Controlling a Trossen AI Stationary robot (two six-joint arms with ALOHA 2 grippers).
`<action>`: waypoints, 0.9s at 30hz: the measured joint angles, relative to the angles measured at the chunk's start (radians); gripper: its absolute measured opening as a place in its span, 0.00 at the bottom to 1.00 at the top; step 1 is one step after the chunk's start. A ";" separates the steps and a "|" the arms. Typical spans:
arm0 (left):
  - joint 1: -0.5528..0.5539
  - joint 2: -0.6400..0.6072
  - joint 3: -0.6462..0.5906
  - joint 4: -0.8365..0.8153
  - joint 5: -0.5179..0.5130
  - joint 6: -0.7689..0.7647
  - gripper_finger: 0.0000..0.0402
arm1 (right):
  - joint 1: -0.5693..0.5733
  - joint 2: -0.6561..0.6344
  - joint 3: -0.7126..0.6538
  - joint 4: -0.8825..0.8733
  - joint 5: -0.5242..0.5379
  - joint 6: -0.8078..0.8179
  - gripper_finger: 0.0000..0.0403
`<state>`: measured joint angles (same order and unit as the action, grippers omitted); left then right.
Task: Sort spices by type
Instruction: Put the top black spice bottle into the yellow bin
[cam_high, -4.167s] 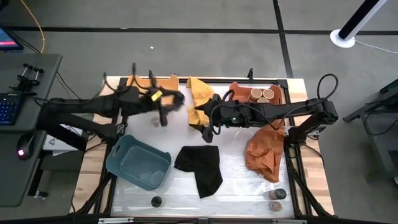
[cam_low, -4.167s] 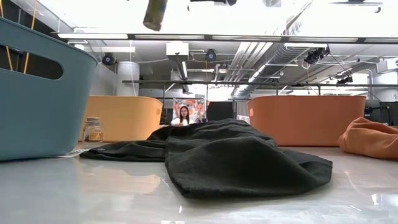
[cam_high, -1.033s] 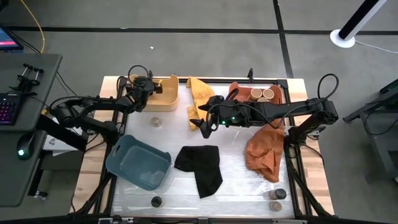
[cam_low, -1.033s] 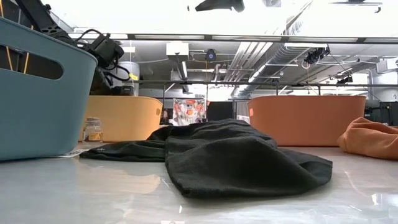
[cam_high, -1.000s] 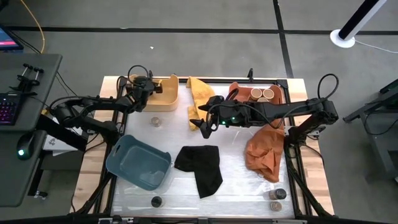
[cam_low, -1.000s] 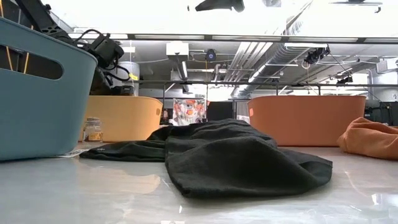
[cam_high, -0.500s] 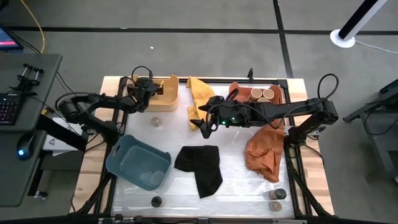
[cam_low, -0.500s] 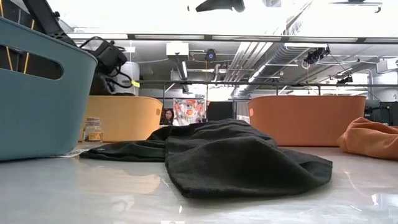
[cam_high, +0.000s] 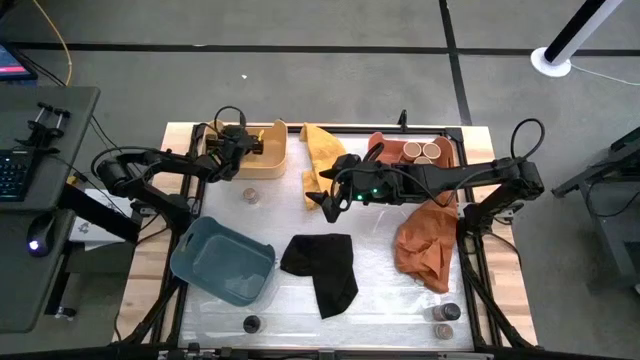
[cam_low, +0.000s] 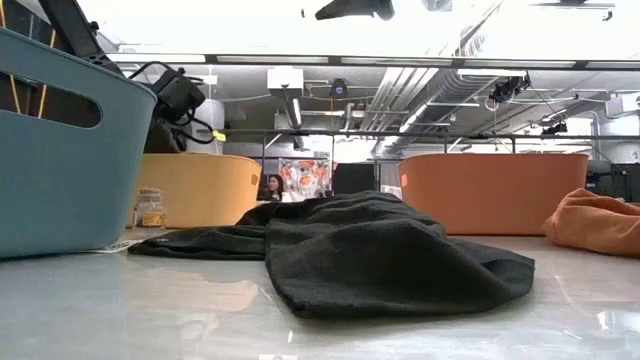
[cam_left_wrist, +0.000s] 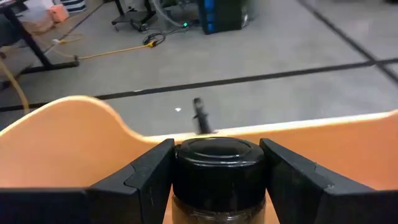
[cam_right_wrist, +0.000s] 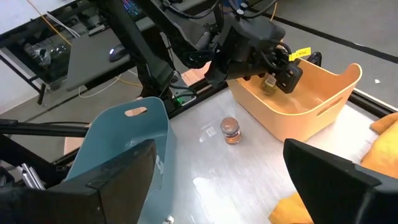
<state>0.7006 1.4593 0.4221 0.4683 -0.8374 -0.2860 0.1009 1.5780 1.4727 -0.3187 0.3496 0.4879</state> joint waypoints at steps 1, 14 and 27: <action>0.000 0.000 0.000 0.014 0.010 0.000 0.53 | 0.000 0.000 0.000 0.000 0.000 -0.007 0.86; -0.001 -0.017 0.001 0.091 0.069 0.000 0.59 | 0.000 0.000 0.000 -0.017 0.000 -0.027 0.86; -0.004 -0.017 0.001 0.091 0.088 0.000 0.73 | 0.000 0.000 0.000 -0.018 0.000 -0.025 0.86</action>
<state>0.6968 1.4425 0.4229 0.5598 -0.7494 -0.2859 0.1009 1.5780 1.4727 -0.3363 0.3496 0.4629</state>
